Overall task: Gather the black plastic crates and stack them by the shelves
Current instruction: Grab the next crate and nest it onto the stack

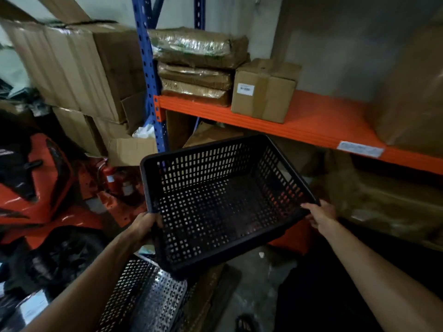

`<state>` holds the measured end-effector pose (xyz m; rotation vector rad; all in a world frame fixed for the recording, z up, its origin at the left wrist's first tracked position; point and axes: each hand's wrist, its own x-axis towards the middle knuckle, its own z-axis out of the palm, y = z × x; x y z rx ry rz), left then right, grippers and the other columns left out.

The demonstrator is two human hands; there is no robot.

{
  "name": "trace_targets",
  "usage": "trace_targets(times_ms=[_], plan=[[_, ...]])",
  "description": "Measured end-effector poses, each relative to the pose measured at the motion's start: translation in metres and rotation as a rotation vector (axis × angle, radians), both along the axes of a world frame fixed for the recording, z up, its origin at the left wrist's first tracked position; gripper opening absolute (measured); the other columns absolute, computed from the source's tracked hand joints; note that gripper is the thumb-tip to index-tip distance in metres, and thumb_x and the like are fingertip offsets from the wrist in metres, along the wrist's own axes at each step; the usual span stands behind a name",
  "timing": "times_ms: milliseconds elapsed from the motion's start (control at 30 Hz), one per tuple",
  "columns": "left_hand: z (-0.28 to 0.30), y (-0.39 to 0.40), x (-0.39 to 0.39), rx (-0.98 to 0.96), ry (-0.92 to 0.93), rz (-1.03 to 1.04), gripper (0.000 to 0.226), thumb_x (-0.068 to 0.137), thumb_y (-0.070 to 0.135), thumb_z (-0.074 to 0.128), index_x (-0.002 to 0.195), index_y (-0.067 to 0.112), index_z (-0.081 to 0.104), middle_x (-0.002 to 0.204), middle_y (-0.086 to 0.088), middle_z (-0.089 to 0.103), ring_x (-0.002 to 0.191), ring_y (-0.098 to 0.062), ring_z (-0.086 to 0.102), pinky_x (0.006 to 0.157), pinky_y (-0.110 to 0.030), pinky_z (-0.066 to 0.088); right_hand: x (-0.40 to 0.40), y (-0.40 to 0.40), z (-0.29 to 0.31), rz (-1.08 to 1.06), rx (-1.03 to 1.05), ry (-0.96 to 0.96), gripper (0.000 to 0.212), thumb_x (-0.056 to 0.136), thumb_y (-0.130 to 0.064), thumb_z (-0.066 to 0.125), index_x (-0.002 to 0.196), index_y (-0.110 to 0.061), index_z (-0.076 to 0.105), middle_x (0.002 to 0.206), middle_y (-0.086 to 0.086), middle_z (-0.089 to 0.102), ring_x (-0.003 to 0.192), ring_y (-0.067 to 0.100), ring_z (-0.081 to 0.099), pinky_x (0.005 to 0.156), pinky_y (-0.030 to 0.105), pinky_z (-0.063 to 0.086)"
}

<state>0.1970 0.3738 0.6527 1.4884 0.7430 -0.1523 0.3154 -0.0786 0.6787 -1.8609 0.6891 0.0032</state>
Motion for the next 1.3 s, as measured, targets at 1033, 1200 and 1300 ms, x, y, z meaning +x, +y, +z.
trace_targets(times_ms=[1033, 1200, 1300], plan=[[0.175, -0.430, 0.038, 0.238, -0.311, -0.526, 0.021, 0.068, -0.005, 0.042, 0.055, 0.012, 0.047, 0.064, -0.010, 0.048, 0.060, -0.027, 0.044, 0.065, -0.033, 0.036, -0.204, -0.447, 0.151, -0.291, -0.089, -0.290, 0.038, 0.071, 0.014, 0.049, 0.098, -0.010, 0.062, 0.082, 0.013, 0.061, 0.070, 0.029, 0.055, 0.058, 0.034, 0.044], [0.139, -0.482, 0.033, 0.217, -0.312, -0.495, 0.023, 0.070, -0.002, 0.049, 0.065, 0.016, 0.063, 0.069, -0.007, 0.061, 0.065, -0.025, 0.057, 0.065, -0.031, 0.046, -0.219, -0.503, 0.101, -0.352, -0.069, -0.285, 0.030, 0.067, 0.008, 0.053, 0.080, -0.018, 0.062, 0.093, 0.017, 0.065, 0.079, 0.031, 0.058, 0.065, 0.036, 0.045], [0.120, -0.502, 0.031, 0.202, -0.318, -0.506, 0.021, 0.080, 0.003, 0.053, 0.083, 0.017, 0.069, 0.074, -0.003, 0.065, 0.070, -0.020, 0.061, 0.061, -0.028, 0.048, -0.225, -0.524, 0.078, -0.359, -0.070, -0.285, 0.030, 0.067, 0.004, 0.055, 0.079, -0.022, 0.063, 0.089, 0.014, 0.066, 0.078, 0.029, 0.059, 0.065, 0.036, 0.047]])
